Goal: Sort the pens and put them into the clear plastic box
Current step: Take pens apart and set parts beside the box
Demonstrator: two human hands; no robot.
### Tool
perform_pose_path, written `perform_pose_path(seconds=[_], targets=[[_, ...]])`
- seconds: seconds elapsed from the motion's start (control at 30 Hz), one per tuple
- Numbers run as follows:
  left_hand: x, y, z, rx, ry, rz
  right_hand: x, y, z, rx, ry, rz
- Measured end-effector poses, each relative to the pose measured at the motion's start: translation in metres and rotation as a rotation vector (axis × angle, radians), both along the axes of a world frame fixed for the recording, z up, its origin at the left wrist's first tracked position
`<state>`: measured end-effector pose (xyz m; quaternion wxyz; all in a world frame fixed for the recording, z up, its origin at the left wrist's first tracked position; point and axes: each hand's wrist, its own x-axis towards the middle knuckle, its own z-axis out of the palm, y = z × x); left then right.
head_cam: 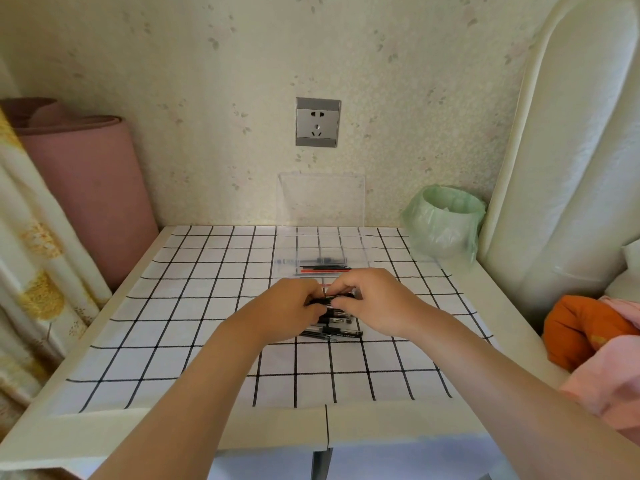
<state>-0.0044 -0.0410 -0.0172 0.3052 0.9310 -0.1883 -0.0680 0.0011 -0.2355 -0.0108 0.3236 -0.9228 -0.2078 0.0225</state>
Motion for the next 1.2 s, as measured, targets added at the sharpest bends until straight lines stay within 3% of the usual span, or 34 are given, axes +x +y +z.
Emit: perform_pose_path(seconds=[0.23,0.43,0.53,0.8,0.97,1.1,1.2], targets=[[0.0,0.0,0.001,-0.047,-0.041,0.008,0.0,-0.004,0.005,-0.22,-0.079,0.013],[-0.001,0.003,-0.005,-0.046,-0.068,-0.005,-0.004,0.002,-0.004,-0.081,0.085,0.004],[-0.004,0.003,-0.003,0.004,-0.114,-0.042,-0.007,0.01,-0.008,-0.125,0.125,-0.005],[0.002,0.004,-0.008,0.007,-0.185,0.053,-0.005,0.028,0.0,-0.408,-0.118,0.067],[0.008,0.009,-0.015,0.068,-0.503,0.178,0.031,0.021,0.004,-0.384,-0.251,-0.116],[0.013,0.022,-0.021,0.071,-0.505,0.238,0.063,0.018,0.005,-0.292,-0.296,-0.196],[0.013,0.028,-0.031,0.12,-0.427,0.159,0.087,0.024,0.005,-0.394,-0.346,-0.219]])
